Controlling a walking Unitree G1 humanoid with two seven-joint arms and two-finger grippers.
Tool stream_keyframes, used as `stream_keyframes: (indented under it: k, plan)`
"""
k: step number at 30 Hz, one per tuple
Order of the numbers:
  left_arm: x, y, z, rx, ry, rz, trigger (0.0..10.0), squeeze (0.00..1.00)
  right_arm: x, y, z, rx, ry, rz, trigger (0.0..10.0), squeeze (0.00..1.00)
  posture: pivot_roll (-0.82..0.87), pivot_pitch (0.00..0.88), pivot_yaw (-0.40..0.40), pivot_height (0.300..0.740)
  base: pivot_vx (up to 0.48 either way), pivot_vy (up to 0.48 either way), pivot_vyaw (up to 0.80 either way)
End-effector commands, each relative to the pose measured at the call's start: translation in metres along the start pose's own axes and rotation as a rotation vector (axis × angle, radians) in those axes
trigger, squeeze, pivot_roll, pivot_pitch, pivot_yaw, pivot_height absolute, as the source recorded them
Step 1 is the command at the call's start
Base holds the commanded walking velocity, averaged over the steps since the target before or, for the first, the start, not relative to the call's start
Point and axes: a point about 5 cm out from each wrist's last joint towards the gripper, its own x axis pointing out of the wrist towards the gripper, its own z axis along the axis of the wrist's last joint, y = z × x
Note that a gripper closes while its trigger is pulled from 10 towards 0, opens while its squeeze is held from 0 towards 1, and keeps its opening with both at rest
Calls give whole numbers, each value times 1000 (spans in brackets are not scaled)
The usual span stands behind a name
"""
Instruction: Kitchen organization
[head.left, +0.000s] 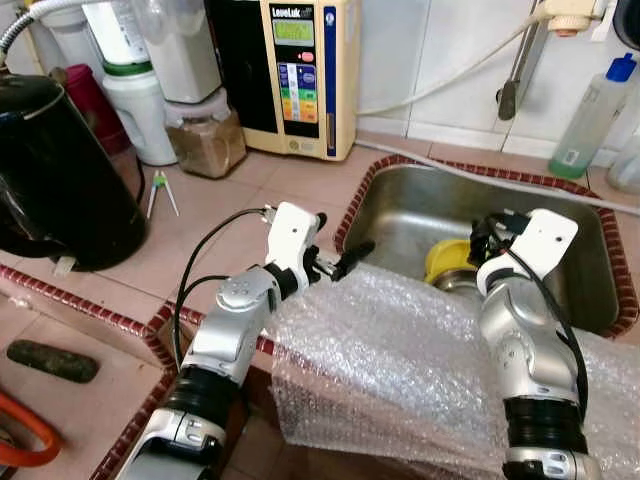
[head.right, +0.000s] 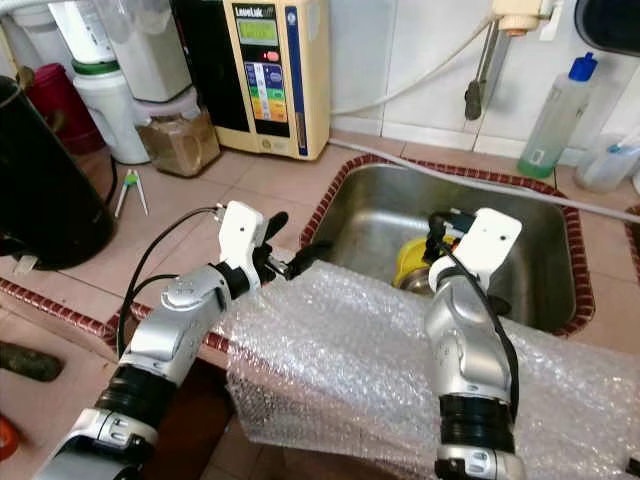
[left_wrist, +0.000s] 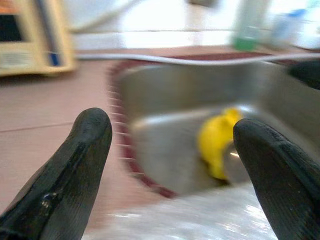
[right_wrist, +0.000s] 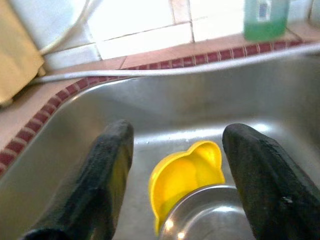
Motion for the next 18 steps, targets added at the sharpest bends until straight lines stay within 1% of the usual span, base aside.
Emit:
stream_keyframes:
  k: [1,4,6,8,9,10,12,13,15,16,18]
  plan:
    - [-2,7,2,34,-3,121,10000,1000,-4,-1,9,-97,-70,52,10000,1000,-58,22,83,740,0,0,0]
    - [-3,6,-1,48,5,144,10000,1000,-6,-2,12,-141,-93,81,10000,1000,-58,22,83,740,0,0,0]
    - [-9,4,-7,63,13,189,10000,1000,-9,-7,17,-210,-132,113,10000,1000,-58,20,83,740,0,0,0]
    - [-14,7,-5,101,-8,227,10000,1000,-10,-12,22,-243,-161,119,10000,1000,-56,19,83,740,0,0,0]
    - [-14,7,-5,101,-8,227,10000,1000,-10,-12,22,-243,-161,119,10000,1000,-56,19,83,740,0,0,0]
    - [-20,10,-3,139,-25,267,10000,1000,-12,-15,26,-275,-185,123,10000,1000,-54,19,84,740,0,0,0]
    - [-26,14,-1,176,-31,290,10000,1000,-14,-17,29,-308,-200,136,10000,1000,-54,19,84,740,0,0,0]
    - [-34,21,2,237,-27,323,10000,1000,-18,-18,32,-347,-219,154,10000,1000,-41,20,82,740,0,0,0]
    - [-35,23,2,252,-27,333,10000,1000,-19,-18,32,-356,-223,158,10000,1000,-41,20,82,740,0,0,0]
    - [-39,25,4,254,-32,319,10000,1000,-22,-18,34,-363,-235,162,10000,1000,-28,18,73,740,0,0,0]
    - [-41,26,5,254,-32,317,10000,1000,-25,-19,34,-366,-239,163,10000,1000,-28,18,73,740,0,0,0]
